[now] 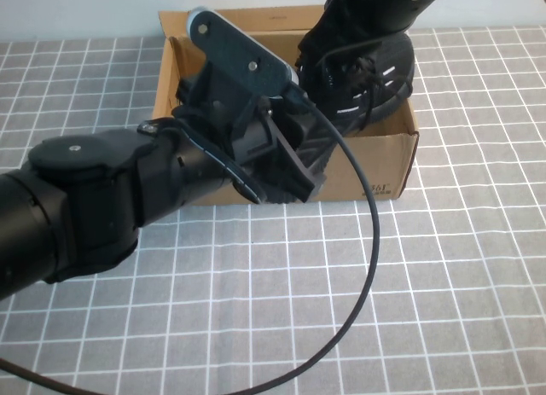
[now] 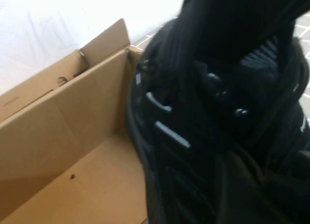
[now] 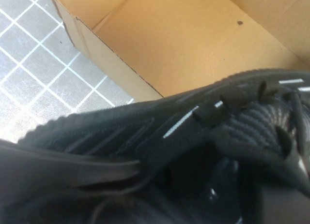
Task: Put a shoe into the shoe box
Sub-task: Hand over the shoe, then place the shoe in the shoe box
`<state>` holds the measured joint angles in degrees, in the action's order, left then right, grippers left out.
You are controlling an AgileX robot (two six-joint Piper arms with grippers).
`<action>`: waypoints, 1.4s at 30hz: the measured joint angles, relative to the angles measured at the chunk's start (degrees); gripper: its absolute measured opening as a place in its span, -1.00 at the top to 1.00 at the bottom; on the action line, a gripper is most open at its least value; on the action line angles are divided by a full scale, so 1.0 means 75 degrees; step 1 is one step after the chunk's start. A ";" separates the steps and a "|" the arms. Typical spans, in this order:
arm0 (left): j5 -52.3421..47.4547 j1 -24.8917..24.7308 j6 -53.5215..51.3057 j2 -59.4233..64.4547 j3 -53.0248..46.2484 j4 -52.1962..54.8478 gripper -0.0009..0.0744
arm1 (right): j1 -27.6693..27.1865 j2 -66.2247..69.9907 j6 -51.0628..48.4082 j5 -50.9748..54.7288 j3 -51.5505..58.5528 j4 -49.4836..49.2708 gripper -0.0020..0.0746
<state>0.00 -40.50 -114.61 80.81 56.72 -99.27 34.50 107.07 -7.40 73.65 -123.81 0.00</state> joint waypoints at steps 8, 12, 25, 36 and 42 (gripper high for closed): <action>0.0338 0.0000 -0.0572 0.0000 0.0000 -0.0025 0.79 | 0.0000 0.0000 -0.0021 0.0018 0.0000 -0.0121 0.96; 0.0388 0.0000 -0.0961 0.0000 0.0000 -0.0032 0.79 | 0.0000 0.0000 -0.0021 0.0018 0.0000 -0.0292 0.89; 0.0047 0.0426 -0.1203 0.0095 0.0181 -0.0050 0.80 | 0.0000 -0.0231 -0.0033 -0.0100 -0.0069 -0.0180 0.16; -0.2585 0.2477 -0.1087 0.0149 0.1131 0.0236 0.80 | 0.0000 -0.2066 0.0518 -0.0100 0.0234 0.0462 0.82; -0.4580 0.3486 0.0707 0.0745 0.2013 0.1690 0.80 | 0.0000 -0.3303 0.0790 -0.0100 0.1553 0.0668 0.97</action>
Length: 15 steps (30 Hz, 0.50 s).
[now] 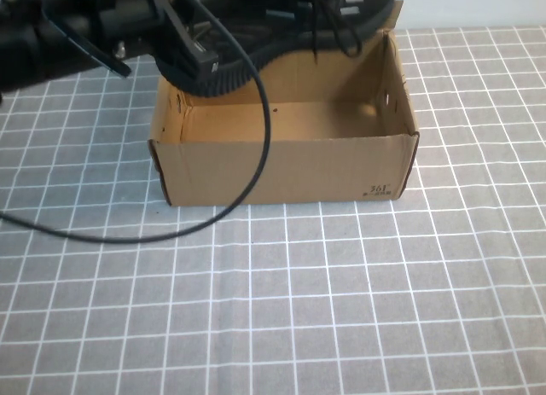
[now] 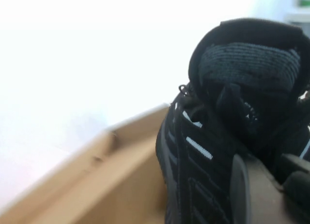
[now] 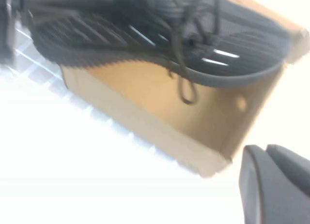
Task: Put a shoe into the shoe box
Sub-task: Place the shoe in the shoe box
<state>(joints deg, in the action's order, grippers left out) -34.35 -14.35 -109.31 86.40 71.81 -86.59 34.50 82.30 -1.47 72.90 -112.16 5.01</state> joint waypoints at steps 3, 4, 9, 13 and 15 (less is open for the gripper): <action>-0.1118 0.0309 0.1247 0.0541 0.0796 0.1330 0.80 | 0.0000 -0.0575 0.0370 0.0000 0.0808 0.0320 0.98; -0.1413 0.0370 0.1570 0.0715 0.1045 0.1694 0.80 | 0.0000 -0.0716 0.0485 0.0000 0.1018 0.0385 0.98; -0.3086 0.0695 0.2811 0.1847 0.2707 0.3083 0.80 | 0.0000 -0.1420 0.0734 0.0000 0.2131 0.0515 0.99; -0.3953 0.0932 0.2982 0.2695 0.3878 0.3280 0.80 | 0.0000 -0.1818 0.0964 0.0000 0.2844 0.0707 0.99; -0.4327 0.1015 0.2982 0.3100 0.4374 0.3315 0.80 | 0.0000 -0.1970 0.1142 0.0000 0.3131 0.0900 0.99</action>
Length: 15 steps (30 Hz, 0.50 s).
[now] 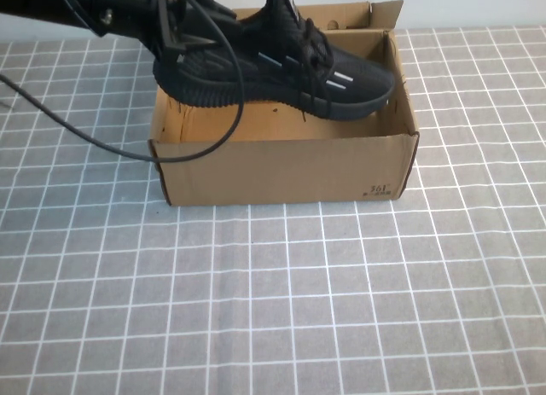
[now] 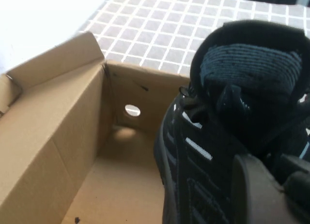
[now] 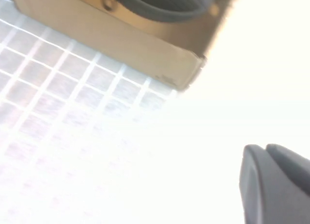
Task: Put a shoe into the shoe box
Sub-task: Place the shoe in the shoe box
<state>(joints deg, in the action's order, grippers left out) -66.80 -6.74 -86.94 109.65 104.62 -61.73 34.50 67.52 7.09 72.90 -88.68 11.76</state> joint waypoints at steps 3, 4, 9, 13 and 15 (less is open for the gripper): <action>-0.0229 0.0055 0.0000 0.0499 0.0491 0.0031 0.80 | 0.0000 -0.0198 0.0243 0.0000 0.0313 0.0253 0.99; -0.0243 0.0055 -0.0029 0.0644 0.0576 0.0031 0.80 | 0.0000 -0.0269 0.0293 0.0000 0.0366 0.0282 0.99; 0.0152 0.0055 -0.0521 0.1078 0.0716 -0.0211 0.80 | 0.0000 -0.0408 0.0378 0.0000 0.0533 0.0328 0.99; 0.0376 0.0055 -0.1266 0.1286 0.0716 -0.0811 0.80 | 0.0000 -0.0436 0.0507 0.0000 0.0578 0.0333 0.99; 0.0456 0.0055 -0.1609 0.1344 0.0716 -0.1054 0.80 | 0.0000 -0.0436 0.0544 -0.0013 0.0578 0.0333 0.99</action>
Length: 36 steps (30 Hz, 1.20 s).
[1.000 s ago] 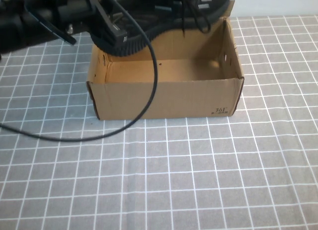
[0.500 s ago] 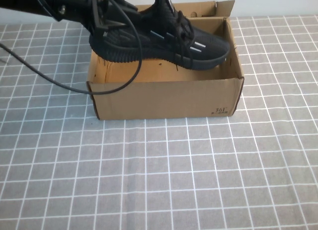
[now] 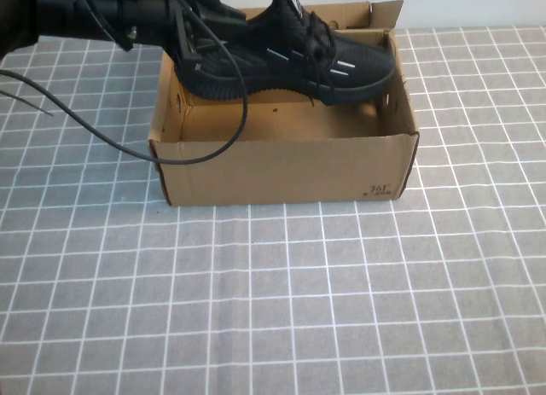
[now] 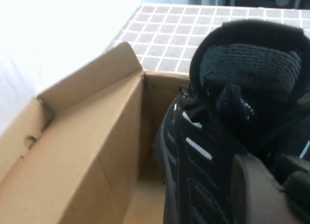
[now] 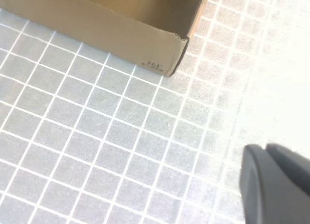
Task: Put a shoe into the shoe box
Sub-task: Place the shoe in the shoe box
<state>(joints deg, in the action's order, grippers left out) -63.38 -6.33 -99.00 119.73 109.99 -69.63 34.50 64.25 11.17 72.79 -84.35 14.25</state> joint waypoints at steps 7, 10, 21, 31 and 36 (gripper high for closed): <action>0.0106 0.0000 -0.0478 0.0549 0.0413 -0.0041 0.80 | 0.0000 0.0000 0.0011 -0.0004 0.0000 0.0000 0.99; 0.0036 0.0000 -0.0483 0.0961 0.0820 -0.0040 0.80 | 0.0000 0.0000 0.0017 -0.0004 0.0000 0.0000 0.99; -0.0133 0.0000 -0.0482 0.2412 0.2159 -0.0040 0.80 | 0.0000 0.0000 0.0046 -0.0004 0.0000 -0.0377 0.99; -0.0043 0.0000 -0.0920 0.2821 0.2223 -0.0040 0.80 | 0.0000 0.0000 0.0063 -0.0009 0.0368 -0.0466 0.99; 0.0211 0.0000 -0.1366 0.2831 0.2258 -0.0040 0.80 | 0.0000 0.0094 0.0154 -0.0009 0.0446 -0.0492 0.99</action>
<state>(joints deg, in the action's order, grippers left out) -61.80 -6.33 -109.25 140.96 126.92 -69.93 34.50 64.95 12.32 72.73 -81.00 10.56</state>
